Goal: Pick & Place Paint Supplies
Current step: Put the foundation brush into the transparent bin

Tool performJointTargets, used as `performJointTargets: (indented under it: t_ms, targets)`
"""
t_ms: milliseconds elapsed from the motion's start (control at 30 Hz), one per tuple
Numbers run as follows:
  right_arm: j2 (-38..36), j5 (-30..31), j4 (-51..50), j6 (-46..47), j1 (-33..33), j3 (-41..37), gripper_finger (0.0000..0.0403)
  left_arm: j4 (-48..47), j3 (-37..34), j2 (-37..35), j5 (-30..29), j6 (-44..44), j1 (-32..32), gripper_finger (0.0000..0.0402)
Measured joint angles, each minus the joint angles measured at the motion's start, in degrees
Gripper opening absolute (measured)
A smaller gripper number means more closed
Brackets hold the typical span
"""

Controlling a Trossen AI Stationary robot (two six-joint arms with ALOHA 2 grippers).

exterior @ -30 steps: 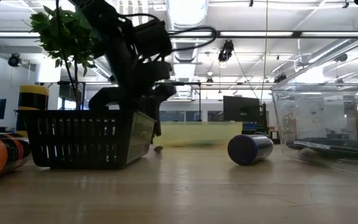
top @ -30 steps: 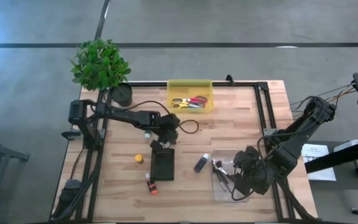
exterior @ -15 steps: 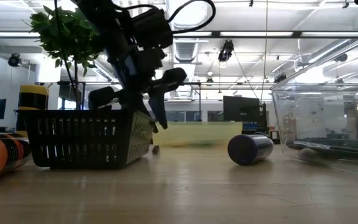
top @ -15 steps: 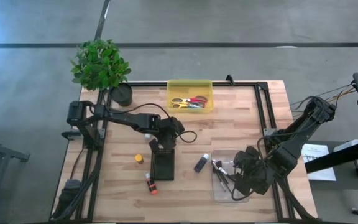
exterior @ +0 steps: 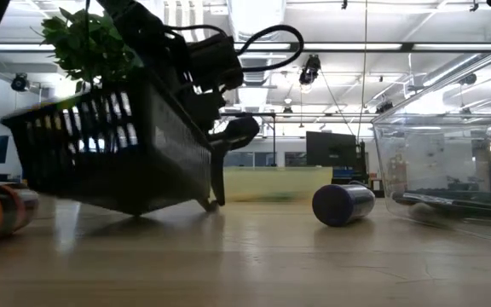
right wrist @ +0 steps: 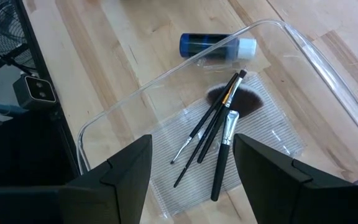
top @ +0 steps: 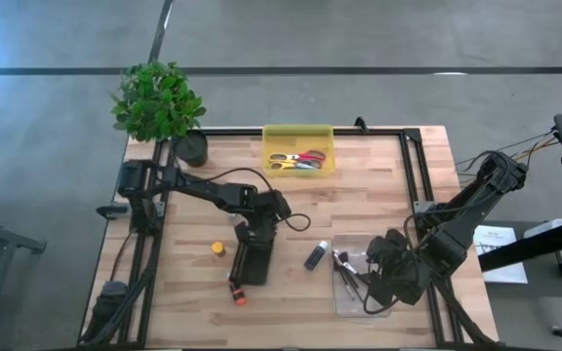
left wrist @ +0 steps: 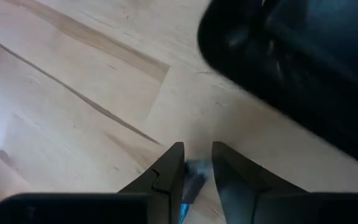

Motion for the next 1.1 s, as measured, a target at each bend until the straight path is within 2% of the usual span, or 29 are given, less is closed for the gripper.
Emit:
performJointTargets:
  t_ms: [333,567,833,1100]
  targets:
    - [0.0,0.0,0.0,-0.3,0.0,0.0,0.0221,0.4,0.3,0.9,0.1,-0.6,0.8,0.0087]
    - [0.0,0.2,0.0,-0.2,0.0,0.0,0.0221,0.5,0.4,1.0,-0.5,-3.4,1.8,0.0010]
    - [0.0,0.2,0.0,-0.1,0.0,0.0,0.0221,2.6,0.8,0.2,-3.7,-3.7,2.0,0.0003]
    - [0.0,1.5,0.0,-0.5,0.0,0.0,0.0221,4.4,4.1,-1.0,-3.7,-4.0,1.9,0.0002]
